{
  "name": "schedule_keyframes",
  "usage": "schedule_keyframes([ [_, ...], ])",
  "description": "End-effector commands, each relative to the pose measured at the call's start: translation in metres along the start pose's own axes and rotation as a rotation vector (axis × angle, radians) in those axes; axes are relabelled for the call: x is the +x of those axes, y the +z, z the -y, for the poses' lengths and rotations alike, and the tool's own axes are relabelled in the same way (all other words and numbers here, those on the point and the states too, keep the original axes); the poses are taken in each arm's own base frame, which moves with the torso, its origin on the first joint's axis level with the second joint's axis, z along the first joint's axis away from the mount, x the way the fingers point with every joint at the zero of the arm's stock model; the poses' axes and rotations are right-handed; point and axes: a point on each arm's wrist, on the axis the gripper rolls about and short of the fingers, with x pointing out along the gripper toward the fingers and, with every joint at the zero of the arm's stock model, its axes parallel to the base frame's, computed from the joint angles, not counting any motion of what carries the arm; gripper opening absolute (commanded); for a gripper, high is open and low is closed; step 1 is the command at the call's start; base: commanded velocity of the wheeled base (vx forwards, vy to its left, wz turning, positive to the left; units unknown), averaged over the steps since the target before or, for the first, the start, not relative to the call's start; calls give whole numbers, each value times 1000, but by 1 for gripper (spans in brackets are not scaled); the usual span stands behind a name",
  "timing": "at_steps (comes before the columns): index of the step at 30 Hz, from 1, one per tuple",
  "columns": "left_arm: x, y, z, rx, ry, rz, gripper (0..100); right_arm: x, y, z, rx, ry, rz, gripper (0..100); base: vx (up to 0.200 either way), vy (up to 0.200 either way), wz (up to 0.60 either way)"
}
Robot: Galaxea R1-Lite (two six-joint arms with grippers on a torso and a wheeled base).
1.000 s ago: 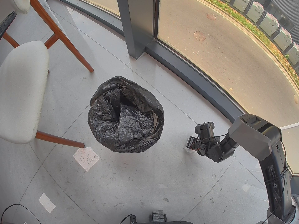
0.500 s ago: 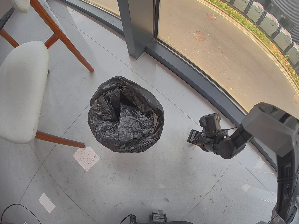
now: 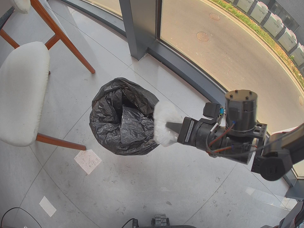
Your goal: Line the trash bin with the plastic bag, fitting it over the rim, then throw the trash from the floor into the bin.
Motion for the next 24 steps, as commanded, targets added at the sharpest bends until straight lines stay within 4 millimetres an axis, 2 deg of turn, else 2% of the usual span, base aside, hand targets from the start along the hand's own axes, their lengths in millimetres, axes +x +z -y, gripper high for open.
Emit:
schedule_keyframes([
  [1, 0, 0, 0, -1, -1, 0, 100, -31, -8, -42, -17, 237, -33, 0, 0, 0, 0],
  [3, 0, 0, 0, 1, -2, 1, 100, -23, -19, -48, -28, 283, -48, 0, 0, 0, 0],
  [5, 0, 1, 1, 2, -3, 2, 100, -7, -25, -50, -35, 312, -27, 0, 0, 0, 0],
  [7, 0, 1, 1, 2, -3, 2, 100, 15, -27, -52, -45, 361, 56, 0, 0, 0, 0],
  [8, 0, 1, 1, 2, -3, 2, 100, 18, -27, -52, -47, 369, 72, 0, 0, 0, 0],
  [9, 0, 1, 1, 2, -2, 3, 100, 30, -27, -54, -54, 416, 166, 0, 0, 0, 0],
  [13, 0, 1, 1, 2, -4, 4, 100, 40, -29, -53, -64, 449, 229, 0, 0, 0, 0],
  [14, 0, 1, 1, 2, -4, 4, 100, 41, -30, -53, -71, 448, 231, 100, 0, 0, 0],
  [20, 0, 1, 1, 2, -4, 4, 100, 36, -14, -50, -69, 470, 314, 100, 0, 0, 0],
  [24, 0, 1, 1, 3, -5, 5, 100, 14, 6, -50, -72, 492, 397, 100, 0, 0, 0],
])
